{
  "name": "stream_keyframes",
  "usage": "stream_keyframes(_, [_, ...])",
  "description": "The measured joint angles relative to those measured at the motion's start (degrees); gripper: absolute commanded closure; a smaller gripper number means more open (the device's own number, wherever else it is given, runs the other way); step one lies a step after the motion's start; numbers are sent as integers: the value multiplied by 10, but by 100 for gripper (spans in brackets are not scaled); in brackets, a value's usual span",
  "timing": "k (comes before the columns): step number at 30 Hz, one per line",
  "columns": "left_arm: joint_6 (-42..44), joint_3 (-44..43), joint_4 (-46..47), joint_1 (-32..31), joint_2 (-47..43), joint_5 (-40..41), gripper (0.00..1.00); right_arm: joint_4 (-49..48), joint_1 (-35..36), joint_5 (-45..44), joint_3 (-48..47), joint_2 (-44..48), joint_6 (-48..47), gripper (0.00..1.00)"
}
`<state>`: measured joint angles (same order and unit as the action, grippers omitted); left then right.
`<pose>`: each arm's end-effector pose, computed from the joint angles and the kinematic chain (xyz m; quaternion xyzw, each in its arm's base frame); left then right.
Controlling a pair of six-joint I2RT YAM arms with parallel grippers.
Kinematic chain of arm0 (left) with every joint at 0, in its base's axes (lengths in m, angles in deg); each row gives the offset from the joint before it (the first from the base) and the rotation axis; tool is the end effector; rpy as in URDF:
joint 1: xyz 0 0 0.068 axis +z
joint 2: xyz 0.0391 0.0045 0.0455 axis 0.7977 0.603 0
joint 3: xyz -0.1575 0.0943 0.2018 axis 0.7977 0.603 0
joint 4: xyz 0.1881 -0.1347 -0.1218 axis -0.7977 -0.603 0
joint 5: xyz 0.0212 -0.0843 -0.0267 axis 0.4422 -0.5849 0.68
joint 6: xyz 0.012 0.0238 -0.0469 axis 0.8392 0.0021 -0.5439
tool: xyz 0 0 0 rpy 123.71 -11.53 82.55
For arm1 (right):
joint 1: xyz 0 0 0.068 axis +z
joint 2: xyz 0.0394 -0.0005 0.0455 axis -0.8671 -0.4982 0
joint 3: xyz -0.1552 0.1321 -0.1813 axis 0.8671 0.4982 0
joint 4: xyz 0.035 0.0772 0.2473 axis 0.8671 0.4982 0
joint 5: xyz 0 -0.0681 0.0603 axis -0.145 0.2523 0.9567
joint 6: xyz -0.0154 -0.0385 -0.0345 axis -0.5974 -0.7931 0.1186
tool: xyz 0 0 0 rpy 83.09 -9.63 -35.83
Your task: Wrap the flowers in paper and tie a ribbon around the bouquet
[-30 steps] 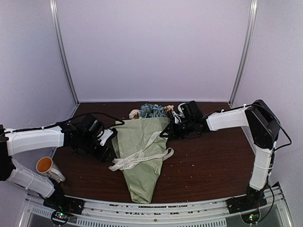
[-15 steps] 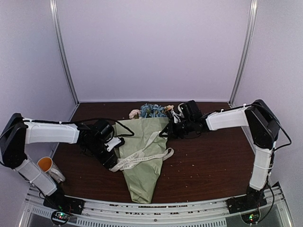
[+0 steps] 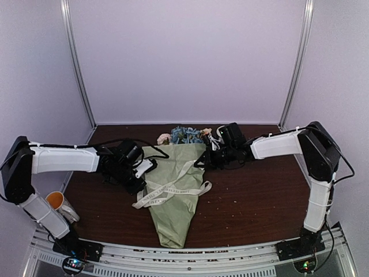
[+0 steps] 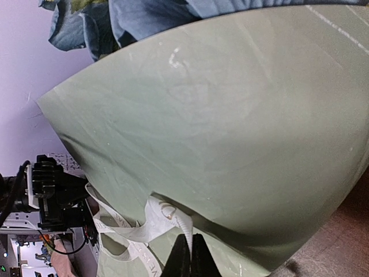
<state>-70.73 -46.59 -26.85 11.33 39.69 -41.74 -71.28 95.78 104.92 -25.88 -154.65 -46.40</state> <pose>0.2205 -0.1952 0.1821 0.3246 0.9248 -0.0719 0.1850 0.3256 0.2613 0.1771 -0.1236 0.8588 0.4786 0.1347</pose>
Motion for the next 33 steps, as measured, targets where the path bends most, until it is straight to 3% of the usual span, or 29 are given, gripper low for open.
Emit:
stream_keyframes(8, [-27,20,-33,0,-130,30,100,0,0,-1,-10,-15,0,100])
stream_keyframes(21, [-34,117,70,0,-526,36,100,42,0,-19,-32,-54,-17,100])
stream_keyframes(28, [-20,107,93,0,-501,41,100,51,4,-22,-40,-57,-21,100])
stream_keyframes(33, [28,83,95,-29,-470,133,98,56,6,-27,-42,-59,-21,100])
